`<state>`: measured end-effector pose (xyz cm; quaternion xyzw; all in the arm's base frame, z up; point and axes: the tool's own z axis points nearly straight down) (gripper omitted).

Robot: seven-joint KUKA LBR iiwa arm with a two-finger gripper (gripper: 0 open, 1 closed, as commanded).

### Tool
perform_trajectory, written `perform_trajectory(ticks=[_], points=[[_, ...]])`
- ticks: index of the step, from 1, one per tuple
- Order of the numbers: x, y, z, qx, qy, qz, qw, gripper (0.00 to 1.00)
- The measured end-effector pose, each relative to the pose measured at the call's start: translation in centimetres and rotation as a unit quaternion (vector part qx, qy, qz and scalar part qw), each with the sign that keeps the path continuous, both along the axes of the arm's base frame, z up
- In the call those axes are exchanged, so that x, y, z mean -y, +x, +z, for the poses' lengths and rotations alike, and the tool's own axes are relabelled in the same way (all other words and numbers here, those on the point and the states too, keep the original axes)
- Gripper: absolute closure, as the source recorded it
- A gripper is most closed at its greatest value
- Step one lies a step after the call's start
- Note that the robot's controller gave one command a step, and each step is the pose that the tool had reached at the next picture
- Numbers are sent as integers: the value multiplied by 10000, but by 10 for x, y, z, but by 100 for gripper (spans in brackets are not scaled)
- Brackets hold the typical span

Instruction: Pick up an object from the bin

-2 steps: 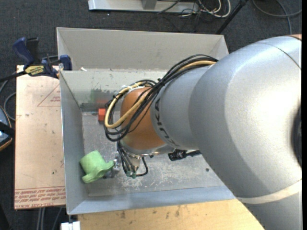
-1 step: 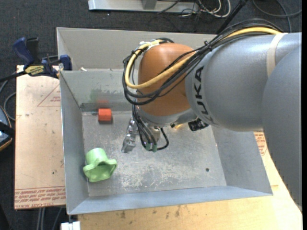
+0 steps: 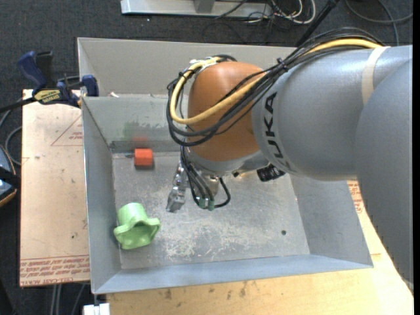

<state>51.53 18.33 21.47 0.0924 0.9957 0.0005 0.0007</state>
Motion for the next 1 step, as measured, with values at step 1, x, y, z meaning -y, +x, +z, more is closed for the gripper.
perform_trajectory(ticks=[1], points=[[-16,-26,-141,65,17,913,9958,0]])
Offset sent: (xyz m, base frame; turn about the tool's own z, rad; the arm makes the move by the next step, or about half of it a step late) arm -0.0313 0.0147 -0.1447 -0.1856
